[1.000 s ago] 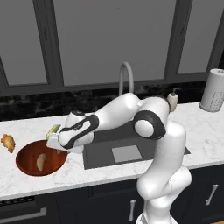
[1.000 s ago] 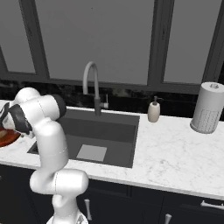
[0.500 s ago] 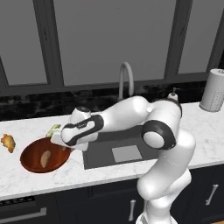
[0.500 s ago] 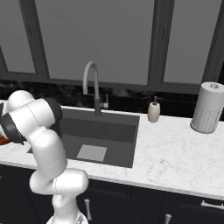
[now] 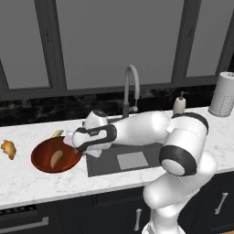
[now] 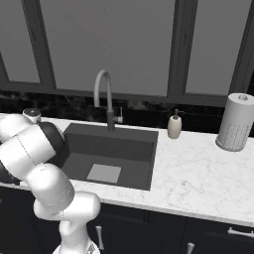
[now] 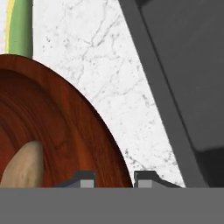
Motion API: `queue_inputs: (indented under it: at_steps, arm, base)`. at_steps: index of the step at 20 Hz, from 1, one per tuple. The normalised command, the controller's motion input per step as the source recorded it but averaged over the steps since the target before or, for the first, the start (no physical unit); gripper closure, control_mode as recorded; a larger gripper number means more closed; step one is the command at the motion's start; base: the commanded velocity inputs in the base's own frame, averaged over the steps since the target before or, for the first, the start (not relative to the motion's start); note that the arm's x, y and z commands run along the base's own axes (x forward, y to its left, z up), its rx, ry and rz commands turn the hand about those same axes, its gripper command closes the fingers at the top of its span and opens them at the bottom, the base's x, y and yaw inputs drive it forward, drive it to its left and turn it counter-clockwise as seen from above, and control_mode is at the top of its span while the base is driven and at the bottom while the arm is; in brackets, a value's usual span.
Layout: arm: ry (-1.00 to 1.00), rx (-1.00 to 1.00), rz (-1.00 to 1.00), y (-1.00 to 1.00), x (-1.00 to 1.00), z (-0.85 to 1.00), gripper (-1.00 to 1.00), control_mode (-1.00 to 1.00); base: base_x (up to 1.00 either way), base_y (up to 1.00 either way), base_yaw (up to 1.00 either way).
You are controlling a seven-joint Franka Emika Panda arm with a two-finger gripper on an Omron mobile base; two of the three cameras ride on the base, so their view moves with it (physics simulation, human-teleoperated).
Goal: Pick the sweet potato from the sink and place it in the bowl. Then pick the bowl and place it in the microwave. Then close the microwave door and press the start button.
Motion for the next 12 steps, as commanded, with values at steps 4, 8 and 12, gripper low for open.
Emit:
queue_inputs:
  at_steps: [4, 8, 12]
  arm:
    - [0.00, 0.00, -0.31, -0.34, -0.31, 0.72, 1.00, -1.00]
    - [0.02, 0.00, -0.20, -0.49, -0.49, 0.65, 1.00, -1.00]
    - [0.00, 0.00, -0.15, -0.56, -0.47, 0.66, 1.00, -1.00]
  base:
    - [0.00, 0.00, 0.00]
    - [0.00, 0.00, 0.00]
    - [0.00, 0.00, 0.00]
